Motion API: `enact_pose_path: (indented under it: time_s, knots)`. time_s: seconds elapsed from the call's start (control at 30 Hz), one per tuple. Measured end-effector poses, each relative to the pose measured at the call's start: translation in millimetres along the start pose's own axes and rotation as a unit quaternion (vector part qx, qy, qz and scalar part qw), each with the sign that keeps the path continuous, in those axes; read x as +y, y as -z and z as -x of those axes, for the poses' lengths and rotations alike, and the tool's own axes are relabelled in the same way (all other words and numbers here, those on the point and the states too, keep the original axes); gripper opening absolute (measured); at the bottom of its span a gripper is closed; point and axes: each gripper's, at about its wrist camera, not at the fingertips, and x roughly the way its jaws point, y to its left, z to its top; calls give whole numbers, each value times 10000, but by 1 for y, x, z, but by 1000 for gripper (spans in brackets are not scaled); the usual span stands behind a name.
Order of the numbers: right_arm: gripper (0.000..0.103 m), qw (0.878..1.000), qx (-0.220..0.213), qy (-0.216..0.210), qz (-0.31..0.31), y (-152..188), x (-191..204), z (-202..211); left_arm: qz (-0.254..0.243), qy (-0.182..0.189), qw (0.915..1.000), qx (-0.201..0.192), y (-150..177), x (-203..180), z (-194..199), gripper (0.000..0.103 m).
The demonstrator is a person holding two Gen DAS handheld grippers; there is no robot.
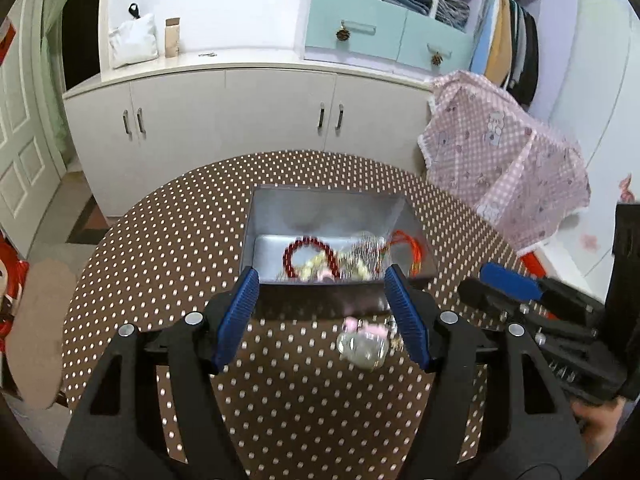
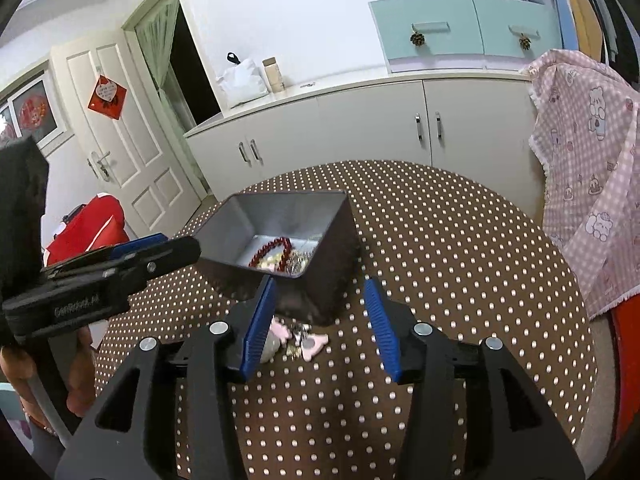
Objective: Organize jewelry
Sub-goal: 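Grasp the pale jade pendant with the left gripper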
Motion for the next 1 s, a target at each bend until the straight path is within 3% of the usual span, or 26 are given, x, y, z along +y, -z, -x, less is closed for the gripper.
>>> enact_pose_path:
  time_s: [0.13,0.33,0.67,0.77,0.87,1.0]
  knots:
    - [46,10000,57,4,-58,10,-4,1,-262,-133,9995,142,18,-12,-5,65]
    - [49,9996,196,19,-226,26,-15,1,-314,48,9977,592,43,-21,-26,65]
    - [50,9988,320,-15,-362,38,-21,0,-501,-7,9951,852,54,-38,-49,65]
    - [51,9987,345,-2,-367,38,-21,-1,-559,-53,9945,884,54,-41,-54,49]
    - [52,9986,409,14,-344,38,-21,-3,-622,-19,9943,862,52,-41,-56,42]
    - [52,9983,498,52,-287,36,-18,-7,-707,-12,9939,850,52,-42,-55,41]
